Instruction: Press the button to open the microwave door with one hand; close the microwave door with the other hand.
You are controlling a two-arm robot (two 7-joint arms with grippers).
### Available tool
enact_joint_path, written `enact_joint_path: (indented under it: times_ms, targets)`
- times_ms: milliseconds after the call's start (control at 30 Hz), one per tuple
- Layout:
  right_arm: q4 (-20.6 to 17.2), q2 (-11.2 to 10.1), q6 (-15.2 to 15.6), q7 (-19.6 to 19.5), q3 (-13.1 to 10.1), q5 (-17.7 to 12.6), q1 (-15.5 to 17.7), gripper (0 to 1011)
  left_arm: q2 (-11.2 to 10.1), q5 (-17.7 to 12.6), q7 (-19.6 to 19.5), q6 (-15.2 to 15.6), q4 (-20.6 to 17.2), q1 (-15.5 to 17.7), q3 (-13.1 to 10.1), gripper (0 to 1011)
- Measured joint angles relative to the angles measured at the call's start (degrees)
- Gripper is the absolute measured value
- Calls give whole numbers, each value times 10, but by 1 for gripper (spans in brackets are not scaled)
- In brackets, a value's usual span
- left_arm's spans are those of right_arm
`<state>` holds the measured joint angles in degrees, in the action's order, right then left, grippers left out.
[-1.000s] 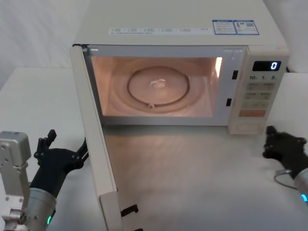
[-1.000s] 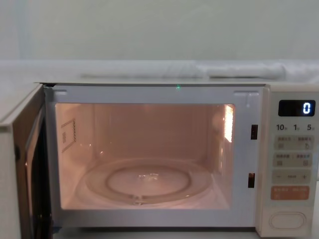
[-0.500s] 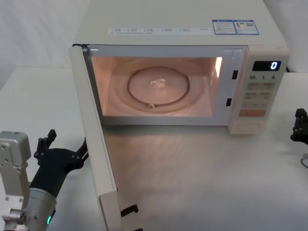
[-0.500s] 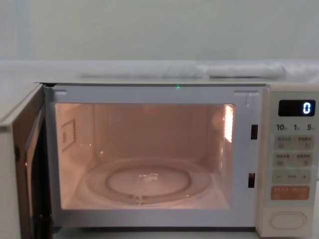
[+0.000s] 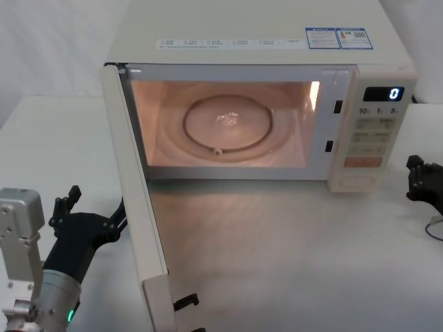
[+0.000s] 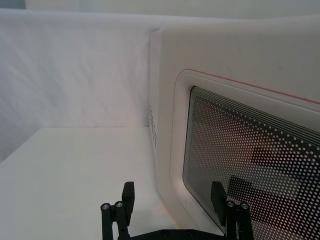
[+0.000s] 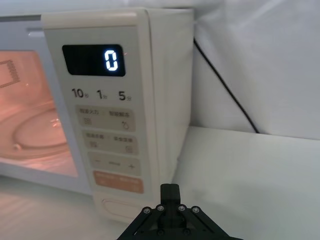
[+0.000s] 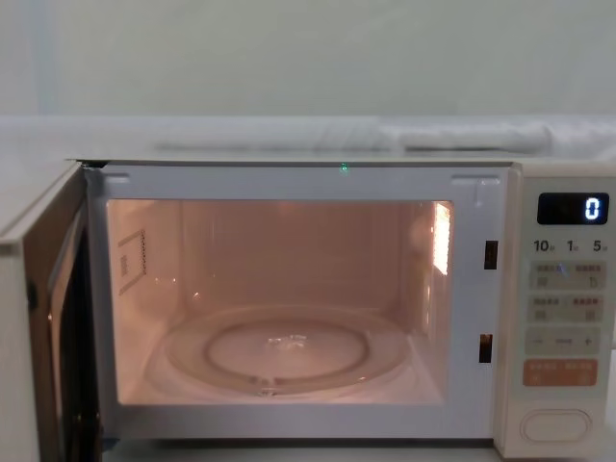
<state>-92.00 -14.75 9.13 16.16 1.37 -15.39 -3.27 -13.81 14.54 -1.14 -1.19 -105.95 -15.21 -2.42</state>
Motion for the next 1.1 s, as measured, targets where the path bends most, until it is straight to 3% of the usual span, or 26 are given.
enact_joint_path:
  times_ms: [333, 433, 767, 1100]
  targets:
    - [1, -1, 1, 2, 1, -2, -1, 1, 0, 0, 0, 0, 0, 0, 0, 1001]
    - [1, 0, 1, 2, 0, -2, 0, 61, 0, 0, 0, 0, 0, 0, 0, 1001]
    - [0, 1, 0, 0, -1, 0, 0, 340, 0, 0, 0, 0, 0, 0, 0, 1001]
    - [-1, 1, -1, -1, -1, 1, 1, 686, 0, 0, 0, 0, 0, 0, 0, 1001]
